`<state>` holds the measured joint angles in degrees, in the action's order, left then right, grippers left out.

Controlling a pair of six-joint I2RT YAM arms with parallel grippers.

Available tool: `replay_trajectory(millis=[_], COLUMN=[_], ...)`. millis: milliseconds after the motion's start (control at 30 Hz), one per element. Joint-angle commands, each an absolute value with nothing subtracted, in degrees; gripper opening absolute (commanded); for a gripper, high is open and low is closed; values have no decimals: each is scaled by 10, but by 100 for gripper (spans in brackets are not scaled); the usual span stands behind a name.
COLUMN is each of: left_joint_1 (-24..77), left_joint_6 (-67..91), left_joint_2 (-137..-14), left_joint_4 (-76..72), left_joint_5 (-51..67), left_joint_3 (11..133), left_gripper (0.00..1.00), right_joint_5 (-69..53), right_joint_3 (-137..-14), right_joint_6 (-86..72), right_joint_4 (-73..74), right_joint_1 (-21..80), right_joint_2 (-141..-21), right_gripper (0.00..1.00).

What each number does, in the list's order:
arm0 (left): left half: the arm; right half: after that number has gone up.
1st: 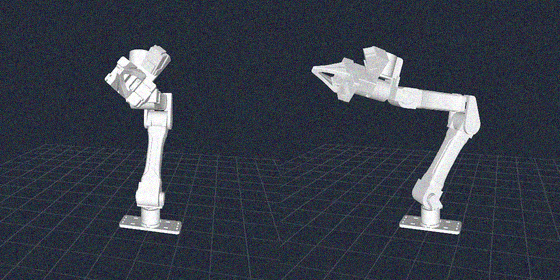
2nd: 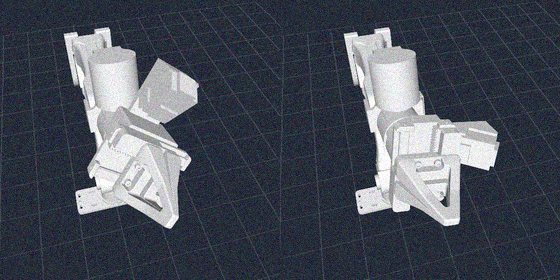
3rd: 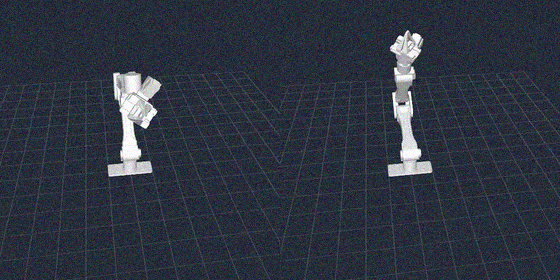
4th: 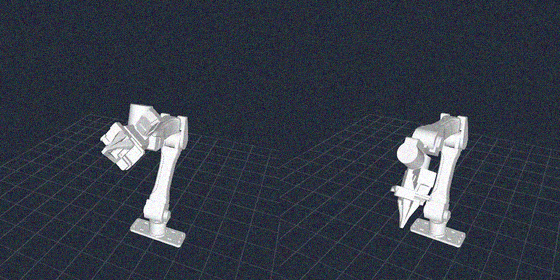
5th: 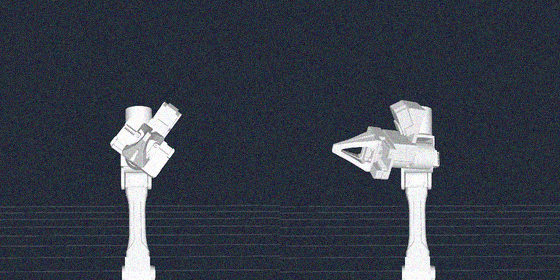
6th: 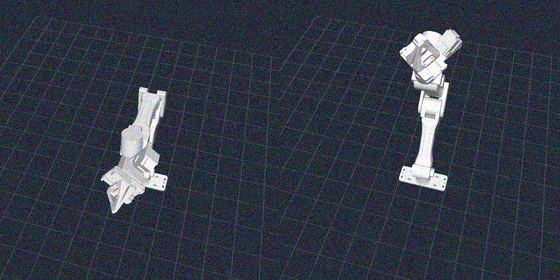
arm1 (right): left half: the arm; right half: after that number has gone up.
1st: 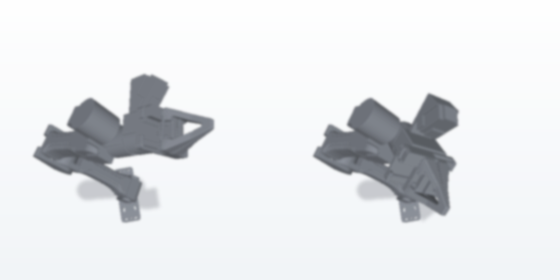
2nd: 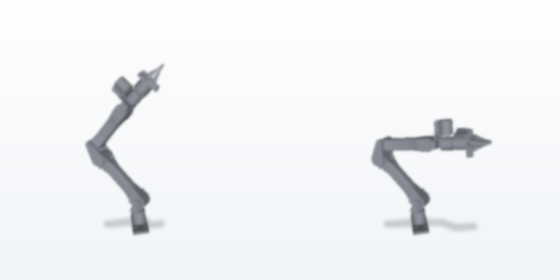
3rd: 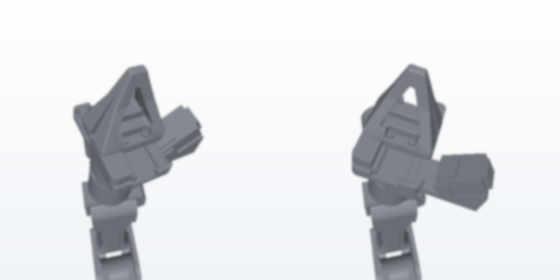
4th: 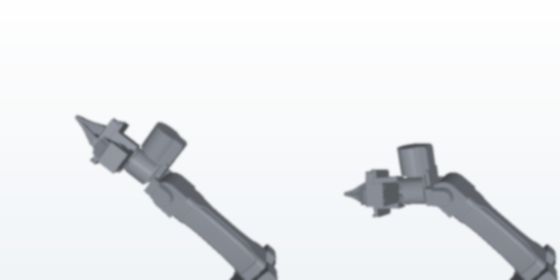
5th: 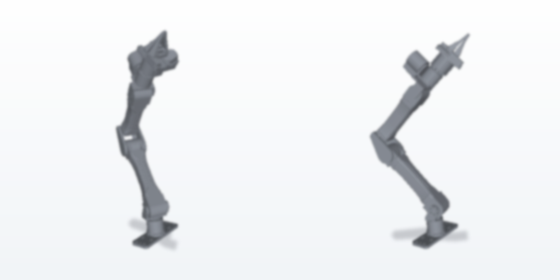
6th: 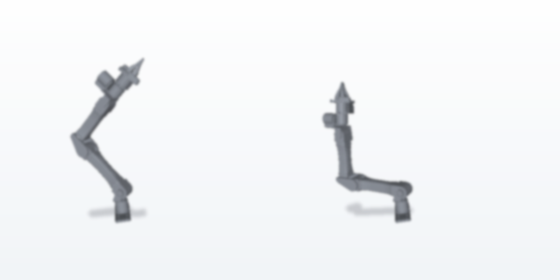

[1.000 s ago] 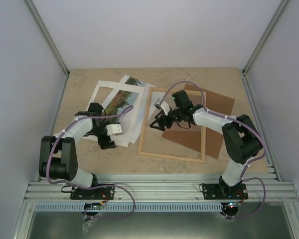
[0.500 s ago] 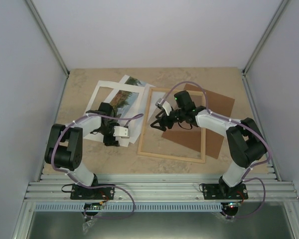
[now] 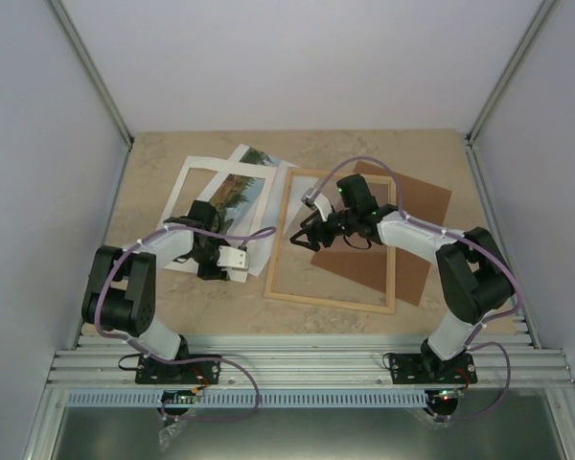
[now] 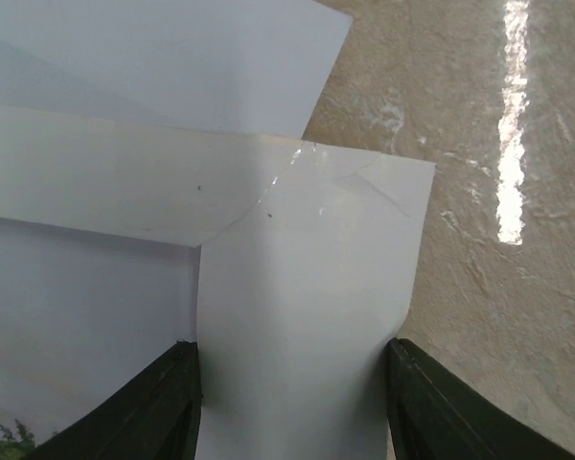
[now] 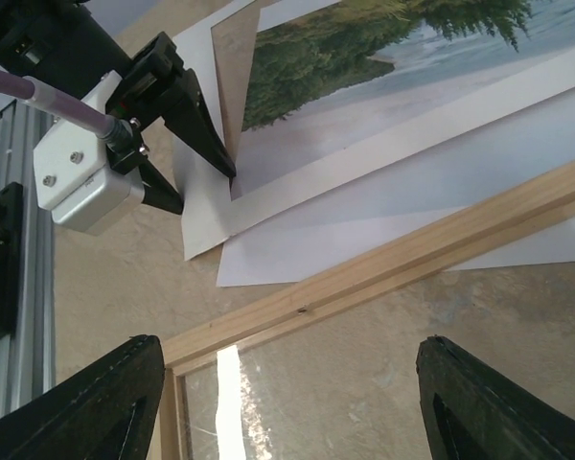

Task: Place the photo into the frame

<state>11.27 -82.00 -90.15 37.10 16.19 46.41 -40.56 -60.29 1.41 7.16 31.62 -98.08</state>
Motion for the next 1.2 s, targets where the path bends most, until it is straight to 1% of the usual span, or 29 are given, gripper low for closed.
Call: replay_trajectory(millis=[0,333,433,633,833,900,1000,1033,1100,1167], left_joint_1=[115,116,116,133,151,159,168,171,174,176], left_joint_6=[-820,-785,-770,-749,-734,-729,-722,-720,-713,-708], left_joint_2=[-892,-846,-836,-819,-797,-788,-776,-774,-771,-767], left_joint_4=[370,390,393,398,399,400,398,397,396,391], left_joint_5=[168,219,239,251,258,258,257,255,251,249], left_joint_3=[471,514,524,525,513,508,504,502,500,496], left_gripper=[52,52,52,53,53,53,54,54,55,57], right_joint_5=[-440,-502,-525,-580,-594,-590,-581,-580,-575,-566], right_joint_3=[-604,-630,-655,-702,-764,-783,-803,-807,-811,-809], right_joint_6=[-28,-171,-225,-353,-456,-475,-503,-512,-521,-528], right_joint_4=[47,11,2,-68,-109,-115,-123,-128,-124,-121], right_joint_1=[314,314,313,312,312,312,312,311,310,307], right_joint_2=[-993,-1048,-1078,-1143,-1216,-1237,-1256,-1259,-1261,-1255], right_gripper=[74,75,76,79,80,76,67,63,50,39])
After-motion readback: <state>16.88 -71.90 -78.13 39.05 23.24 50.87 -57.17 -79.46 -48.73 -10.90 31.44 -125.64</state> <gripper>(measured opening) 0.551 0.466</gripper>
